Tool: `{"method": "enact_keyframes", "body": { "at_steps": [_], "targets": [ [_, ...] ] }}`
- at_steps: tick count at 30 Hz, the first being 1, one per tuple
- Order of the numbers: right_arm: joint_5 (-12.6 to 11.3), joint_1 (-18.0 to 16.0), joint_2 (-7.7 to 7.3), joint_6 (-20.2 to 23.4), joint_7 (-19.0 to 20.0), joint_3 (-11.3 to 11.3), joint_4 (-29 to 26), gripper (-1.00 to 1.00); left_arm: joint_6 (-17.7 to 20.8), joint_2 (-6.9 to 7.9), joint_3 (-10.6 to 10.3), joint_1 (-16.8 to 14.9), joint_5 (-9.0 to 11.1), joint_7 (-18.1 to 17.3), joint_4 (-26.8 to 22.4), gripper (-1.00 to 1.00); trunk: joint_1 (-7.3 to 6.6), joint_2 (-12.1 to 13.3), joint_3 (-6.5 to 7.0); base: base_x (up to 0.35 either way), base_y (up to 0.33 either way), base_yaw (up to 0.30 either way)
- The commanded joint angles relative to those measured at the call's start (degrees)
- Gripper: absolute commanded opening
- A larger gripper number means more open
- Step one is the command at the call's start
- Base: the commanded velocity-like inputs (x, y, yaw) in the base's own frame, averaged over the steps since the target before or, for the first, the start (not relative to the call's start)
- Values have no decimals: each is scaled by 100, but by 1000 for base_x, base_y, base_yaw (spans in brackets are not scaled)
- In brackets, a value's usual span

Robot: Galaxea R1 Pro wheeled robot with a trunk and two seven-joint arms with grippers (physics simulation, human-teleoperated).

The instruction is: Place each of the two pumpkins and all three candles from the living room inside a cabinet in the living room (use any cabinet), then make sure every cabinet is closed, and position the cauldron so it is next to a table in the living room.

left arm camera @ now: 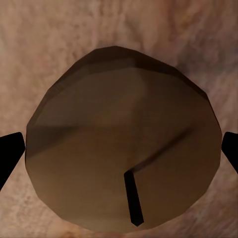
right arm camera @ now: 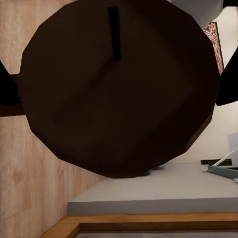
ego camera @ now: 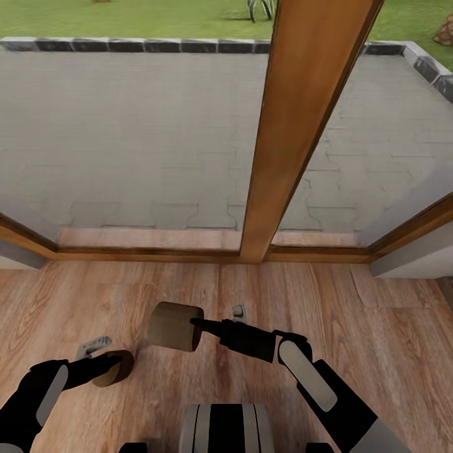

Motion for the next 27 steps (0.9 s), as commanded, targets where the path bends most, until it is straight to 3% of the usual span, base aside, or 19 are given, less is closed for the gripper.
{"method": "enact_keyframes", "body": {
  "at_steps": [1,18,27],
  "targets": [
    [-1,0,0,1,-8,0,-1,-100,0,-1,0,0,0,-3,0,-100,0,0,0,0,0,0],
    [-19,0,2,42,-158,-16,-1,-100,112,28,32,-14,16,-19,-8,-100,-44,23,377,0,0,0],
    [-74,0,9,39,-1563,-39,-20,-100,666,65,65,-43,43,-30,-44,-100,-67,35,576,-4,0,0]
  ]
}}
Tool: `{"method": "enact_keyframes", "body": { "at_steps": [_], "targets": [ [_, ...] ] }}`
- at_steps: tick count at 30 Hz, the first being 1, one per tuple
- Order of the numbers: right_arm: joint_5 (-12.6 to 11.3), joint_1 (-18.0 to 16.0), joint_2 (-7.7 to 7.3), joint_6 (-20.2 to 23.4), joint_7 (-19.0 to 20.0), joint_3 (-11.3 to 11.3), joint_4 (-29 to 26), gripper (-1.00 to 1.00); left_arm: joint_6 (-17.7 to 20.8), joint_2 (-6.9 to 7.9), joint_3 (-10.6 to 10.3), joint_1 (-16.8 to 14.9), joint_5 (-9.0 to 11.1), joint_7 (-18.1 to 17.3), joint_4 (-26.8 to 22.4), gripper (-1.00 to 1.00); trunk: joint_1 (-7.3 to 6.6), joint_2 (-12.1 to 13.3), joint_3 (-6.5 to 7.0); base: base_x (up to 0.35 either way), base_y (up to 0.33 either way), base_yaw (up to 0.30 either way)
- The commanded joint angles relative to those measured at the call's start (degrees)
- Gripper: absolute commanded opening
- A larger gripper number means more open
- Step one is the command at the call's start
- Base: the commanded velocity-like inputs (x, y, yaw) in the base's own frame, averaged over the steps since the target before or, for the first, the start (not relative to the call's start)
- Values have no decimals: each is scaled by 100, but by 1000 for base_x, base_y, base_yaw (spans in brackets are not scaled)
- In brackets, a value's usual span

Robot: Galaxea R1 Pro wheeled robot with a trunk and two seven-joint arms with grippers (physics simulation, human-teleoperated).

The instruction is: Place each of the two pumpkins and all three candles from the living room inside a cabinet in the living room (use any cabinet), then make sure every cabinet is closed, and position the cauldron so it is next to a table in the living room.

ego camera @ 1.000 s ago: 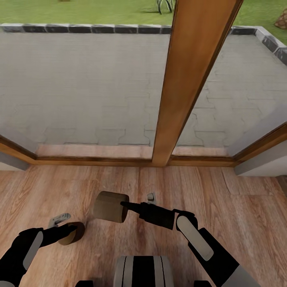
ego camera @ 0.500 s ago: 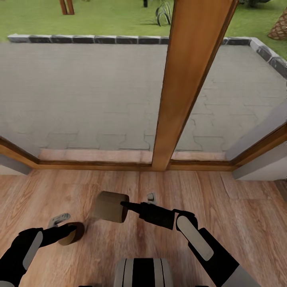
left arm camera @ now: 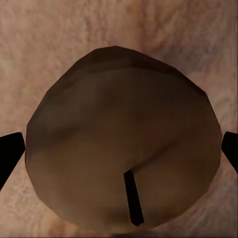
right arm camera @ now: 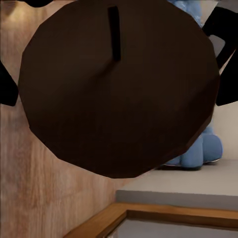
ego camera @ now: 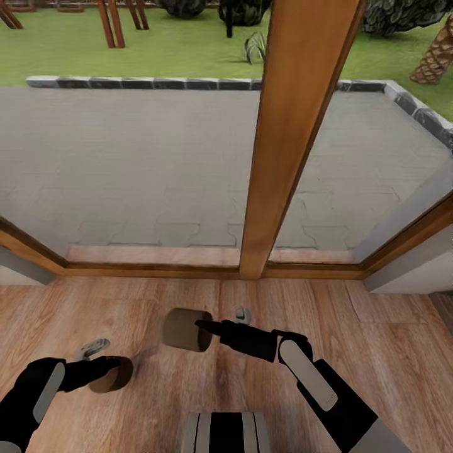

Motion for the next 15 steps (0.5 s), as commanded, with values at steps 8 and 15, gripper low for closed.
{"method": "enact_keyframes", "body": {
  "at_steps": [8,15],
  "targets": [
    [-15,0,0,44,-146,-4,14,-100,319,11,5,-1,11,-20,-162,-100,-20,11,178,-195,0,0],
    [-5,0,-13,2,-109,-17,10,-100,497,11,5,-1,14,-20,-277,-100,-38,20,333,-24,0,0]
  ]
}}
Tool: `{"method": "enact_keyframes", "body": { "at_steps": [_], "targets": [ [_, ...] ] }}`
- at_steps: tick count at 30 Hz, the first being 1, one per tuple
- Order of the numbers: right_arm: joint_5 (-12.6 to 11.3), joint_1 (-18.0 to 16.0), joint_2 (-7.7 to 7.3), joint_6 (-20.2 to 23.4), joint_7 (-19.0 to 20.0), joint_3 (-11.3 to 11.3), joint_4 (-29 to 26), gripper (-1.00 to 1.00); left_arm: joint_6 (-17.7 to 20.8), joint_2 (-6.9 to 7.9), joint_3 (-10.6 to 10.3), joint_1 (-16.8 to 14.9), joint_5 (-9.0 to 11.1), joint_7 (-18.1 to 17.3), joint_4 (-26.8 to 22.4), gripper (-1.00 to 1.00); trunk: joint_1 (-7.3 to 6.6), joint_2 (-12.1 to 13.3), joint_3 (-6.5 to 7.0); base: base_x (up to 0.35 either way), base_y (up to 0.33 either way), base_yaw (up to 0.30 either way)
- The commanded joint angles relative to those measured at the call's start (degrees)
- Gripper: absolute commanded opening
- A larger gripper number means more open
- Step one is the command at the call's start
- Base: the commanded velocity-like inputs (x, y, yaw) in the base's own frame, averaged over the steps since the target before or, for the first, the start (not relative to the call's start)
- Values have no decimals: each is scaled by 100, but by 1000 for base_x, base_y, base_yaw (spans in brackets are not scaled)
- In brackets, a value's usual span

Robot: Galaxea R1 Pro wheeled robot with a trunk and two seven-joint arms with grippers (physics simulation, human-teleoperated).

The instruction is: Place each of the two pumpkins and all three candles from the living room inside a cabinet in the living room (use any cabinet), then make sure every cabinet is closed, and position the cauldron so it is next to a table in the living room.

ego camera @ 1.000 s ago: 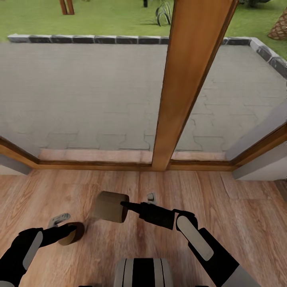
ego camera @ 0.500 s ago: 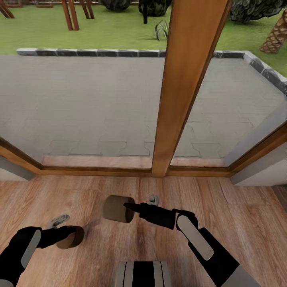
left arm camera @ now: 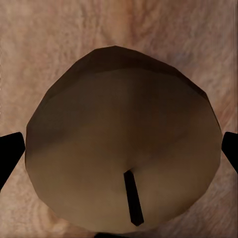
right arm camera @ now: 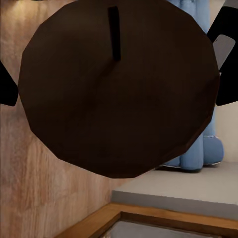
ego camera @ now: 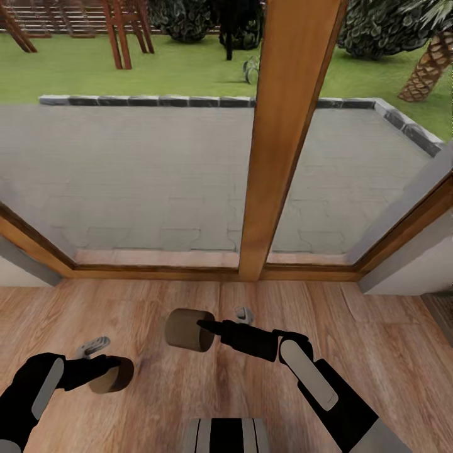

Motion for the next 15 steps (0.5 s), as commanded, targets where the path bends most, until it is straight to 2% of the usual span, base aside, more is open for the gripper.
{"method": "enact_keyframes", "body": {
  "at_steps": [1,5,11,15],
  "targets": [
    [14,0,2,-5,-6,2,0,-100,6,0,0,1,-2,-3,-4,-100,-2,2,23,-4,0,0],
    [38,0,3,-24,-14,11,-1,-100,18,0,4,1,0,-3,-11,-100,-12,7,111,-12,0,0],
    [53,0,7,-33,-36,44,7,-100,41,-7,3,1,0,-3,-12,-100,-28,15,244,-208,37,0],
    [54,0,5,-32,-41,38,4,-100,133,-2,8,1,0,-3,-12,-100,-38,20,333,-51,8,0]
  ]
}}
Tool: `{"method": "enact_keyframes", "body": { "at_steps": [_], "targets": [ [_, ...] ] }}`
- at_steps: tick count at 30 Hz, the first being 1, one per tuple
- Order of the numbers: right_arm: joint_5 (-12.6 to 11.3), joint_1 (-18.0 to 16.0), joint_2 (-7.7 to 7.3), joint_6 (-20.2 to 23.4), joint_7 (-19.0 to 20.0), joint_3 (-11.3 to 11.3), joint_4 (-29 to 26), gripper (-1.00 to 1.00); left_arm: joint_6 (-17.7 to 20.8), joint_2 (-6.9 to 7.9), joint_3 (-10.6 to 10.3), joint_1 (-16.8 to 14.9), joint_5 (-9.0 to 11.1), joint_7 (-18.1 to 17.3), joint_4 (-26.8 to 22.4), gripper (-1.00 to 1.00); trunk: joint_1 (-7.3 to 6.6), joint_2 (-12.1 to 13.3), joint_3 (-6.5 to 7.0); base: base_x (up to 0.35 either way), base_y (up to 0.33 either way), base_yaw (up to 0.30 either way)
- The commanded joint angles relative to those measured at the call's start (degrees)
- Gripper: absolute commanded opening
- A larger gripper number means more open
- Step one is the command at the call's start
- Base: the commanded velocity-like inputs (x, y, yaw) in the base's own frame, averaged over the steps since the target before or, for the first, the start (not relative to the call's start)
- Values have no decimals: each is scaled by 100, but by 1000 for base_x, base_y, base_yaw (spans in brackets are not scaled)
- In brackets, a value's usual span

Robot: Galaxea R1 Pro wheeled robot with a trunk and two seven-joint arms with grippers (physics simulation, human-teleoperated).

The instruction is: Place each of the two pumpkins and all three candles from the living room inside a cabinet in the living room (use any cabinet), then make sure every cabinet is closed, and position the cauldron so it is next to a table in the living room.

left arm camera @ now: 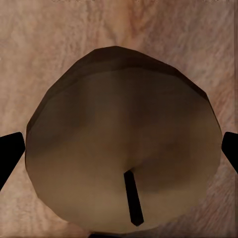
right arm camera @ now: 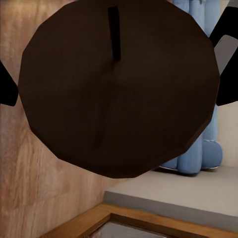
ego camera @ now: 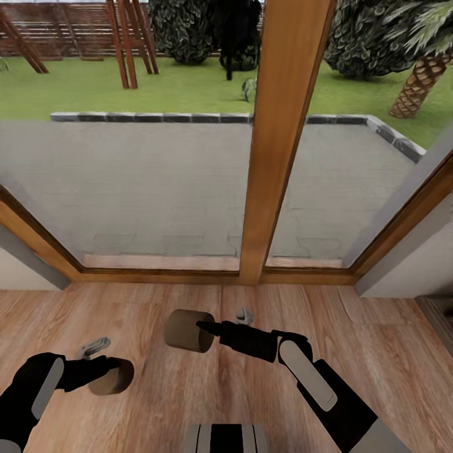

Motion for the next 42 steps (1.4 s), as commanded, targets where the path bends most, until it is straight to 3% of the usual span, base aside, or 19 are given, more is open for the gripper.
{"method": "enact_keyframes", "body": {
  "at_steps": [1,15,18,25,27,31,38,42],
  "targets": [
    [8,0,1,0,-13,1,-2,-100,8,1,0,1,-3,-3,0,-100,-2,2,23,-18,3,0],
    [13,0,7,37,-268,20,-55,-100,110,2,7,1,1,-3,-3,-100,-38,20,333,-52,0,0],
    [6,0,67,58,-679,20,-69,-100,164,2,42,1,4,-7,-7,-100,-46,24,399,-284,0,0],
    [-2,0,524,336,-2324,27,-113,-100,199,5,78,1,6,-12,-35,-100,-64,34,554,-235,0,0],
    [-1,0,602,458,-2507,28,-117,-100,224,3,79,1,6,-12,-116,-100,-69,36,599,-47,0,0],
    [6,0,722,534,-2644,23,-114,-100,388,2,82,1,2,-12,-240,-100,-80,42,687,-13,0,0],
    [4,0,756,538,-2751,-3,-115,-100,462,17,103,1,-11,-12,-278,-100,-98,51,842,-2,0,0],
    [3,-1,759,510,-2753,-7,-136,-100,477,88,304,1,-18,-12,-280,-100,-148,136,922,0,0,0]
  ]
}}
